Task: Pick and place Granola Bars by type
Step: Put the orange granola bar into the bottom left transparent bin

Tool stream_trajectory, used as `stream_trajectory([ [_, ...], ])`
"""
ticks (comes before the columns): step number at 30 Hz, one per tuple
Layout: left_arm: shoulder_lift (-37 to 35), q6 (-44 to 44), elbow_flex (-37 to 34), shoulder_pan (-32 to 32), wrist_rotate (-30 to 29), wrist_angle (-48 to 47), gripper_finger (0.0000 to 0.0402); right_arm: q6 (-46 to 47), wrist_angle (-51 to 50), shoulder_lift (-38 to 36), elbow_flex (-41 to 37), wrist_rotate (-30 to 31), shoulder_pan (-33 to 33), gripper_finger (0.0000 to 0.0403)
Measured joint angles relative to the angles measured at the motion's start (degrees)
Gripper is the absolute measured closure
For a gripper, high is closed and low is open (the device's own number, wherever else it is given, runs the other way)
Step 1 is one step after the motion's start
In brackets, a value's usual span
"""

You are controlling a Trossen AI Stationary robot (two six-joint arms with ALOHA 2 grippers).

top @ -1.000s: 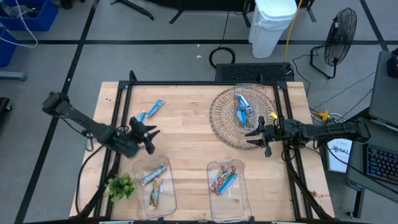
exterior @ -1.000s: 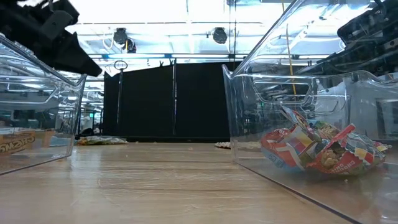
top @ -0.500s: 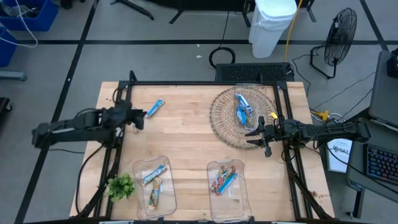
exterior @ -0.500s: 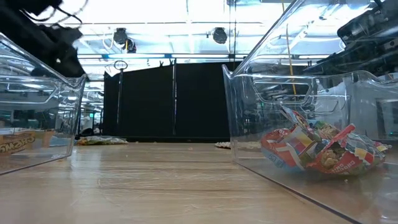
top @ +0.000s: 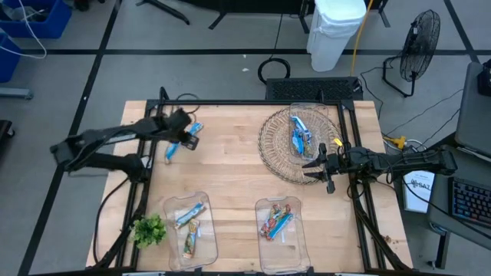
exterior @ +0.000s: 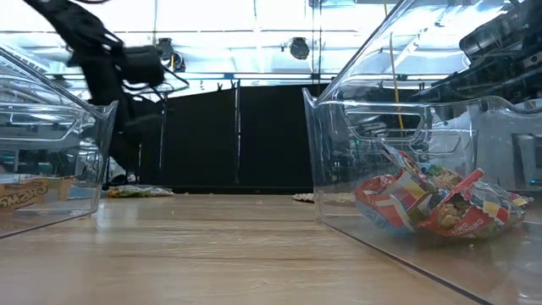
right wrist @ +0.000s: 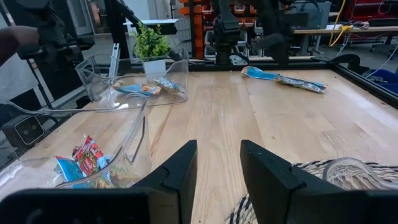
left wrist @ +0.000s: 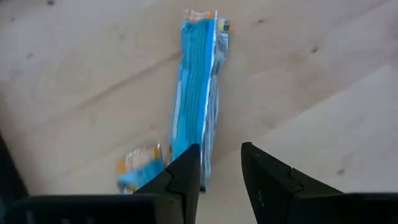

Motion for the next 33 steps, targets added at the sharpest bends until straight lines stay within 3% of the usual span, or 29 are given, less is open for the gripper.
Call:
stream_trajectory([
  [8,14.5,5.2,8.9,0.3,-2.6,0.2,0.0279,0.0,0.0,0.0,0.0,0.0,0.0,0.0289],
  [17,25.0,5.9,11.4,0.3,-4.4,0.2,0.0279,0.0,0.0,0.0,0.0,0.0,0.0,0.0289],
  [27,26.8,5.4,11.5,0.2,-4.8,-0.4,0.0279,0.0,0.0,0.0,0.0,0.0,0.0,0.0289],
  [33,24.6,5.1,12.8,0.1,-4.5,-6.2,0.0279,0.0,0.0,0.0,0.0,0.0,0.0,0.0289],
])
